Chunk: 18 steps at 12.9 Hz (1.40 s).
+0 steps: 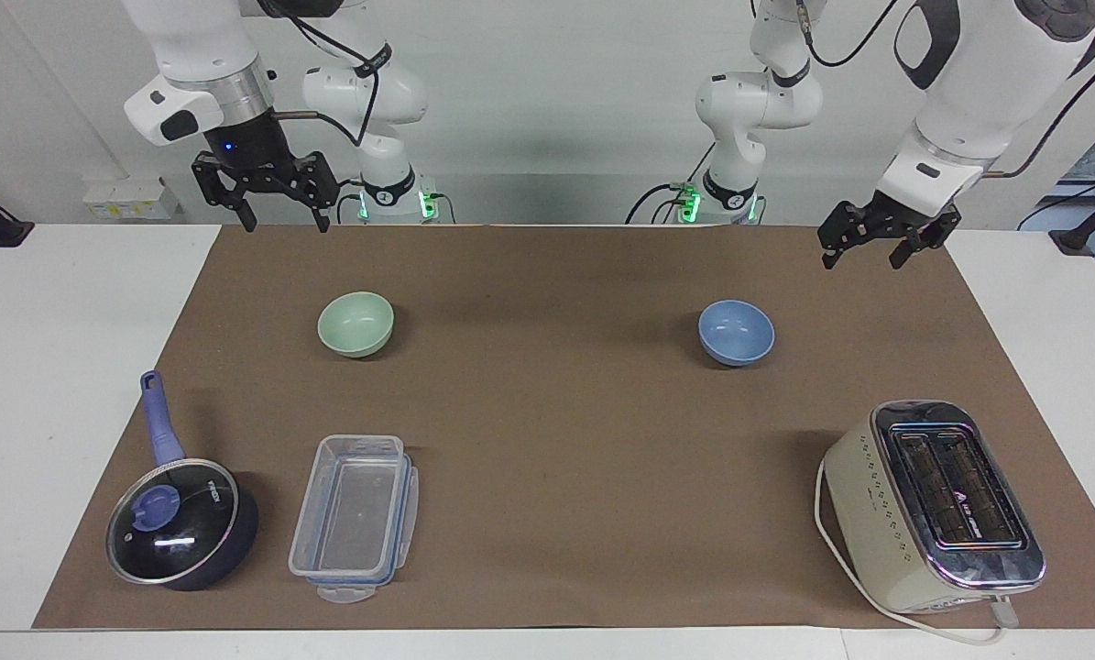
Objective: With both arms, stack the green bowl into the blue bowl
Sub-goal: 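Reach the left gripper down to the rim of the blue bowl, then grasp the blue bowl rim with the left gripper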
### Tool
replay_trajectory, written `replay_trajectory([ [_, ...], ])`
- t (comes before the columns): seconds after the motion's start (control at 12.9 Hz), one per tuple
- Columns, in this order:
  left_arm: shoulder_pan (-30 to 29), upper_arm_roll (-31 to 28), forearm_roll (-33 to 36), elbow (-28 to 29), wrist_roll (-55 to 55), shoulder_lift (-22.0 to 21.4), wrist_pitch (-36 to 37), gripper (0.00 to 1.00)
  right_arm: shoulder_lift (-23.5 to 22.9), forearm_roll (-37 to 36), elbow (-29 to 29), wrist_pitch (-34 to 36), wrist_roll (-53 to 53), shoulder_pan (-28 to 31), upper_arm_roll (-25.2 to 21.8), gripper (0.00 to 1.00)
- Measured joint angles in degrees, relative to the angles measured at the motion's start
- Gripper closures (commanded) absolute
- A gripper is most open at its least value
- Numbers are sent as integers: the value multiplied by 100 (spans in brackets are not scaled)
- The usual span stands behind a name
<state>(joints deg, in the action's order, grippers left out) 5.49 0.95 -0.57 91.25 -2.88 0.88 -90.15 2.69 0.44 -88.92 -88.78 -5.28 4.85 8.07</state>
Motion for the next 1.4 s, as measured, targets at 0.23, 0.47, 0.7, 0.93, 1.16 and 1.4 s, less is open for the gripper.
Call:
replay_trajectory([
  [0.23, -4, -13, 0, 600, 44, -152, -428, 0, 0, 0, 0, 0, 0, 0, 0, 0],
  [0.47, -3, -10, 0, 1044, 50, -234, -708, 0, 0, 0, 0, 0, 0, 0, 0, 0],
  [0.7, 7, 16, -13, 1536, 52, -243, -1074, 0, 0, 0, 0, 0, 0, 0, 0, 0],
  [0.93, 9, 31, -80, 2108, 52, -243, -1544, 0, 0, 0, -1, 0, 0, 1, -1, 0],
  [1.16, 22, 45, -207, 2606, 55, -241, -1991, 0, 0, 0, -2, 0, 0, 1, -2, 0],
  [1.4, 107, 74, -324, 3158, 55, -232, -2517, 0, 0, 0, -2, 0, 0, 2, -2, 0],
])
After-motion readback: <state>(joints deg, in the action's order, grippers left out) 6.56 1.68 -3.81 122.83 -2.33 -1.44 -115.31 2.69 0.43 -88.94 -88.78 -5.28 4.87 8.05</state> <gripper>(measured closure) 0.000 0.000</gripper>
